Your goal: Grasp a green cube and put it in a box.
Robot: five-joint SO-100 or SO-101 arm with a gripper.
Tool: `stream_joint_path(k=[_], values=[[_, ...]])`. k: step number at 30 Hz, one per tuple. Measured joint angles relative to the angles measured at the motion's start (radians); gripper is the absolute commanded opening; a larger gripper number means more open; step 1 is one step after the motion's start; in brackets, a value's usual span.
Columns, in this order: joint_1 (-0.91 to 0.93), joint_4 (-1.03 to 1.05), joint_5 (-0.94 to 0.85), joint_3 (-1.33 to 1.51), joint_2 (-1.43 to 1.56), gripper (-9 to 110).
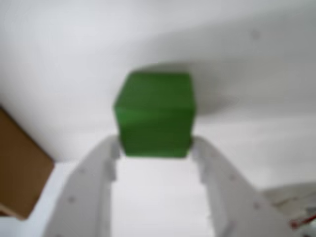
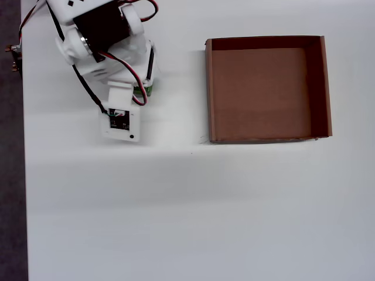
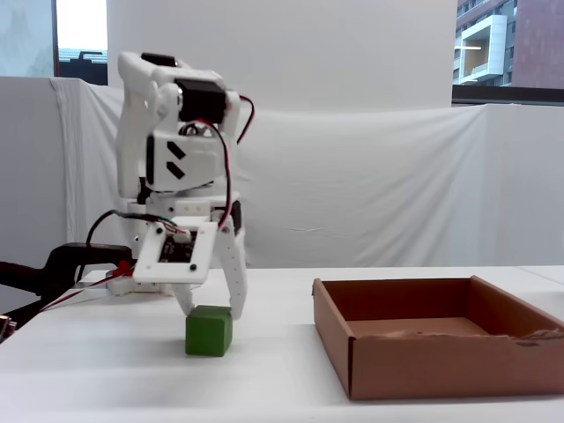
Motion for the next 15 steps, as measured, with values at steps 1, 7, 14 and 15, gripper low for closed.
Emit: stream_joint_path(k=[1, 7, 14, 15], values=[[0.0, 0.0, 0.0, 0.0, 0.008, 18], [-0.005, 0.0, 0.0, 0.002, 0.021, 18], [-0.003, -0.009, 0.0, 0.018, 0.021, 21], [-0.003, -0.009, 0.0, 0.018, 0.021, 21]])
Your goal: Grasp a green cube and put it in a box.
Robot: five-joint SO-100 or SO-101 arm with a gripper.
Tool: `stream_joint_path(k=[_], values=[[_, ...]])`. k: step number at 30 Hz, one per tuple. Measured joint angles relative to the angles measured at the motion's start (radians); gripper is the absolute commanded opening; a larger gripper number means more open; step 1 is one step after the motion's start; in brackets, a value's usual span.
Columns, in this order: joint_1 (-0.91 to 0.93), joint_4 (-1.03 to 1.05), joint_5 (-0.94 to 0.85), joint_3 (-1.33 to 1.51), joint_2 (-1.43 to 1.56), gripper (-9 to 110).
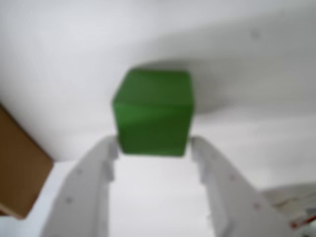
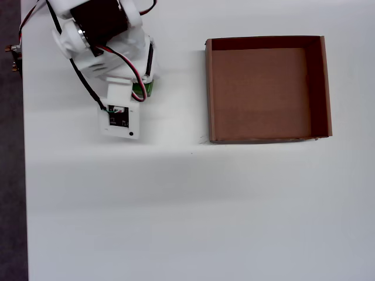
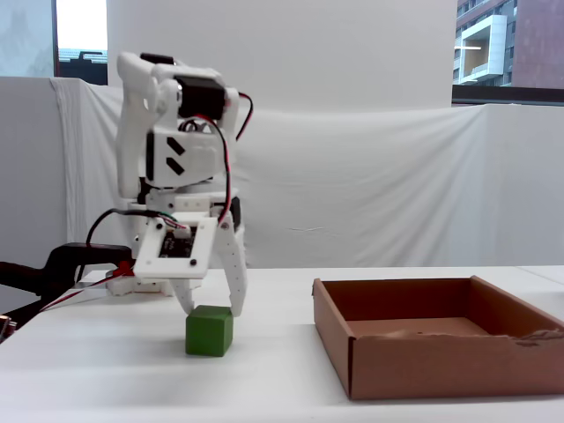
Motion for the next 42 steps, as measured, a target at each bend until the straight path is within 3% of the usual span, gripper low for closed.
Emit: stream_joint_path(k=[42], values=[[0.011, -0.002, 0.006, 0.0, -0.06, 13]])
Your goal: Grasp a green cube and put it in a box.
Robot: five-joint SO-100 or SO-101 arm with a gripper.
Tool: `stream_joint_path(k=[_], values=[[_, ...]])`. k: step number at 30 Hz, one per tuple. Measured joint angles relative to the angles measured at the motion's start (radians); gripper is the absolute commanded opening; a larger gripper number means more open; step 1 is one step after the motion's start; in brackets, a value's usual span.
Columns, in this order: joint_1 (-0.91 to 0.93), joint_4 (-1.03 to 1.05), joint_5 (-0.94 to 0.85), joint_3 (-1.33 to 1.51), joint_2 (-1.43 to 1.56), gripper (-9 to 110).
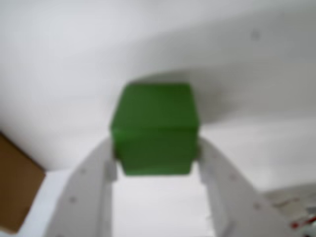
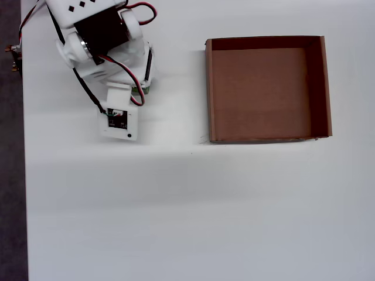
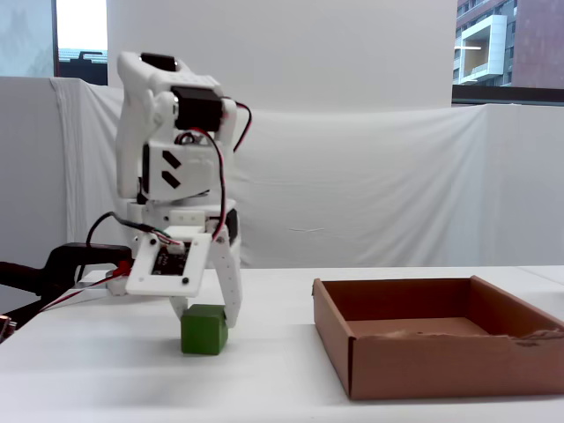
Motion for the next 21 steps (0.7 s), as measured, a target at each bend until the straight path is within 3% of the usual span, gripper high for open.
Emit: stream_joint_path(k=[21], values=[[-0.035, 0.1, 0.0, -0.078, 0.178, 13]])
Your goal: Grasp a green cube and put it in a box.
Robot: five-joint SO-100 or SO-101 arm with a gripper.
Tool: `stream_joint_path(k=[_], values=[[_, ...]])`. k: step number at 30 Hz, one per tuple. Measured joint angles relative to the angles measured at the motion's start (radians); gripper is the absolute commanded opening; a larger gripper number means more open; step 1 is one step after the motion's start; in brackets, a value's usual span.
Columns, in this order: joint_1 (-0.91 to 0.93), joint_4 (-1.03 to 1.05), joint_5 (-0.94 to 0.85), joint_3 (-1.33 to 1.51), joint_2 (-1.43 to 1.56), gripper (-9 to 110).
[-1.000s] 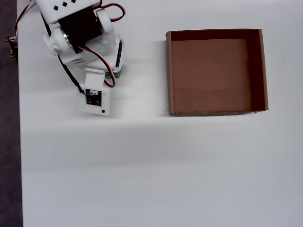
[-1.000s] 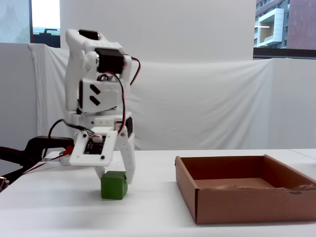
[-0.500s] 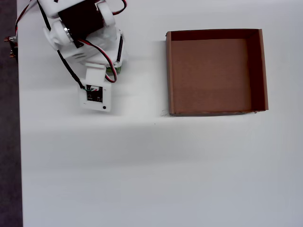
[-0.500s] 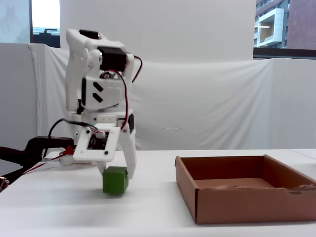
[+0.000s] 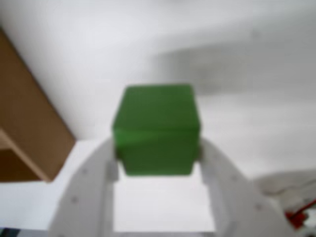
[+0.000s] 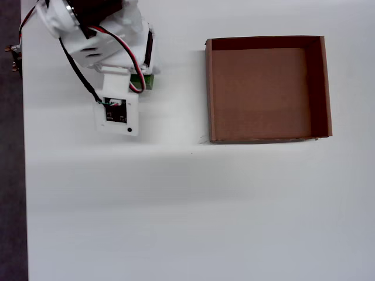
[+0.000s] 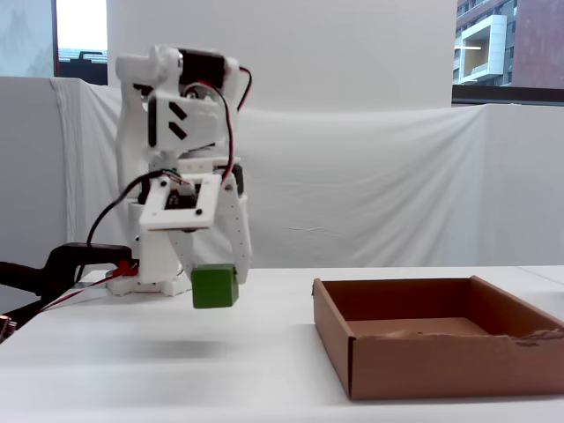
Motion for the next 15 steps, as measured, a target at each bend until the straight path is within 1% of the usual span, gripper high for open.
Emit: stream_joint_path(k=[10, 15], values=[[-0.055, 0.006, 0.0, -0.138, 0.003, 13], [-0.1, 0.014, 0.006, -0.23, -0.06, 13]])
